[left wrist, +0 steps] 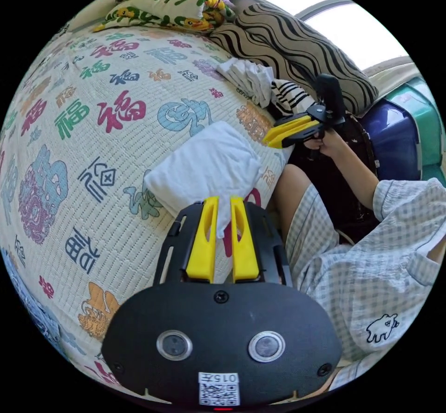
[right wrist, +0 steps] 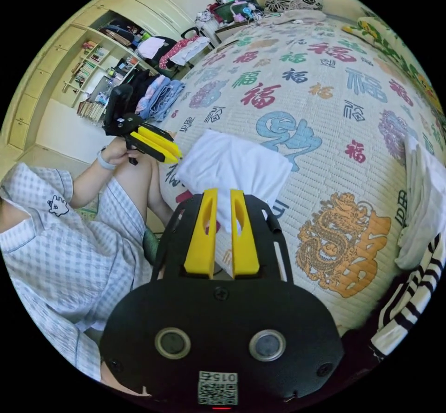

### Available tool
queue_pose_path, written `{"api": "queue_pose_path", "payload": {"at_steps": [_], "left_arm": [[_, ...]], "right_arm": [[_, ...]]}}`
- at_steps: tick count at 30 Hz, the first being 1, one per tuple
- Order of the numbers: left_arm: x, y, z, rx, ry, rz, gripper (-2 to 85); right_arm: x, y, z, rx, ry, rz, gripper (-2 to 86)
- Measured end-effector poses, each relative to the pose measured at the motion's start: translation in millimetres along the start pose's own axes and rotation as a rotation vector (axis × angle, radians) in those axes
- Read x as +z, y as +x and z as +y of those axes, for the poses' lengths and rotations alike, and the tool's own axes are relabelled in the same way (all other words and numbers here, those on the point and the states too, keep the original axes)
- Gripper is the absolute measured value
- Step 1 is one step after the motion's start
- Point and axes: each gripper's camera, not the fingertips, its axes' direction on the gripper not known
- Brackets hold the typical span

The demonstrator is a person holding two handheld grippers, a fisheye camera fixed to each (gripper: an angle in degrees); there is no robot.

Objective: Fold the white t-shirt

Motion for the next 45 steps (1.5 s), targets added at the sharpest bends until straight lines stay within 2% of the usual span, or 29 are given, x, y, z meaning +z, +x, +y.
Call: {"api": "queue_pose_path", "payload": {"at_steps": [4,6,12,17,20,23,26,30,32,36,45], "left_arm": [[48.2,-10.8,1.8,-0.054,-0.114,-0.062,1.0],[56.1,-17.1,10.5,-0.091,-0.098,-0.03,0.2],[53.2,-35.4,28.5,-0.172,0.032,0.086,-0.3],[41.9,-48.2,30.2,-0.223,0.11,0.083,3.1],[39.6,-56.8,28.4,-0.286,0.128,0.085,6.4],[35.3,-64.1,32.2,-0.344,0.184,0.06,7.8],[36.1,-75.7,36.2,-0.411,0.214,0.04,9.7],[42.2,-89.7,35.0,-0.447,0.199,0.076,11.1],[44.0,-93.3,32.6,-0.454,0.2,0.068,11.3],[47.7,-97.1,24.5,-0.46,0.198,0.071,11.3],[71.5,-101.6,-5.0,-0.466,0.18,0.073,12.4]], "right_arm": [[60.2,-0.5,-11.2,0.035,-0.194,0.097,0.4],[67.6,-1.4,-6.4,0.045,-0.166,0.115,-0.1],[47.7,14.4,-8.8,0.176,-0.103,-0.019,-0.3],[11.8,3.9,-65.7,0.147,-0.277,0.128,0.3],[-7.1,5.7,-96.6,0.149,-0.301,0.162,2.1],[-8.7,28.8,-106.5,0.258,-0.335,0.201,5.9],[-0.7,56.9,-102.6,0.432,-0.444,0.12,7.7],[-21.5,51.3,-115.5,0.45,-0.482,0.15,8.1],[-38.0,45.6,-126.2,0.43,-0.549,0.257,8.8],[-58.1,43.4,-132.8,0.397,-0.525,0.27,9.4],[-44.3,98.4,-75.7,0.406,-0.4,0.082,11.4]]}}
